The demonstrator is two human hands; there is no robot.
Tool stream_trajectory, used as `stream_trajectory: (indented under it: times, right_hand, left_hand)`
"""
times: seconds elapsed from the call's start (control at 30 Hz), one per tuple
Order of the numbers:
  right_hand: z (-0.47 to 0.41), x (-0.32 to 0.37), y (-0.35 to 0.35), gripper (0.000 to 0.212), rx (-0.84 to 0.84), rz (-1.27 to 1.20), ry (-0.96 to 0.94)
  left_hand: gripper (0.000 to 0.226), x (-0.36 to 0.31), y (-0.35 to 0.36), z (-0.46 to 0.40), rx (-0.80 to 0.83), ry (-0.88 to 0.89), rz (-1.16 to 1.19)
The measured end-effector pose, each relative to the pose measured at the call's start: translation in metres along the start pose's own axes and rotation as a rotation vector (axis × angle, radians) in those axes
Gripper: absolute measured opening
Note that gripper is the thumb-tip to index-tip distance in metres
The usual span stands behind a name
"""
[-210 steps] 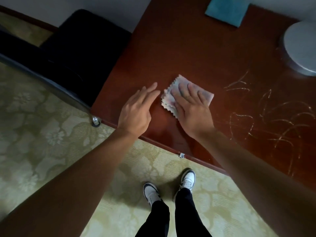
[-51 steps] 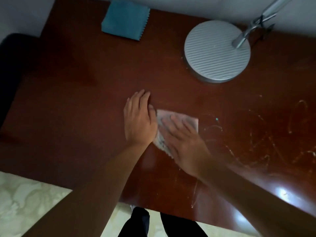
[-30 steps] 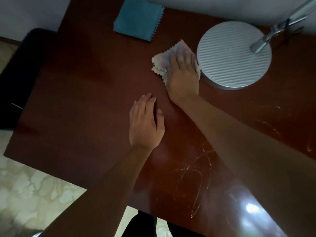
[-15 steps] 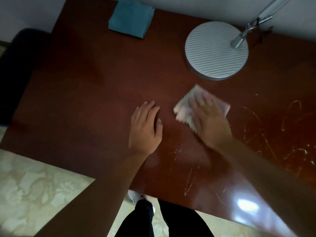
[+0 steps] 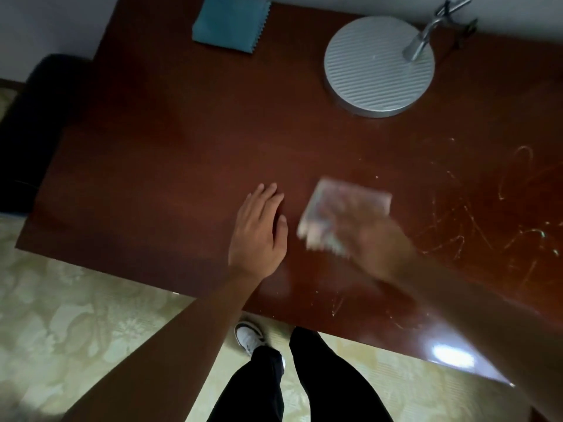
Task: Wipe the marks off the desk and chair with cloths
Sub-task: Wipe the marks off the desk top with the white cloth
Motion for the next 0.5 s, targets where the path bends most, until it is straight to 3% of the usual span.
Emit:
stream_trajectory:
  times: [0.07,0.13,0.33,0.4,0.5]
  right_hand:
    - [-0.043,-0.042,-0.011,0.046,-0.081,0.086,0.148]
    - [-0.058,-0.043,-0.003,0.044,-0.119,0.094,0.216]
    - [0.051,0.097,0.031,0.048,-0.039,-0.070,-0.059]
    - [0.060,0.102,0.030,0.046,-0.025,-0.076,-0.101]
    - [0.023,0.068,0.023,0.050,-0.039,0.008,0.010]
  left_hand:
    - [0.037,-0.001,-0.001,-0.001,-0.003,0.003,0.015]
    - [0.038,0.000,-0.002,0.000,0.004,-0.020,0.039]
    - [0.038,0.005,-0.014,0.008,0.072,0.016,0.100]
    - [0.037,0.007,-0.018,0.015,0.085,0.055,0.101]
    - [0.037,0.008,-0.022,0.020,0.078,0.041,0.117]
Point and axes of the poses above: each hand's wrist, its own z-axis away from the middle knuckle, its own y-axis out of the palm, x = y × z, the point moved 3 cm from there along -z, towards the middle knuckle, and after that the axes turned 11 degrees about -x, right-handed, at the moved point
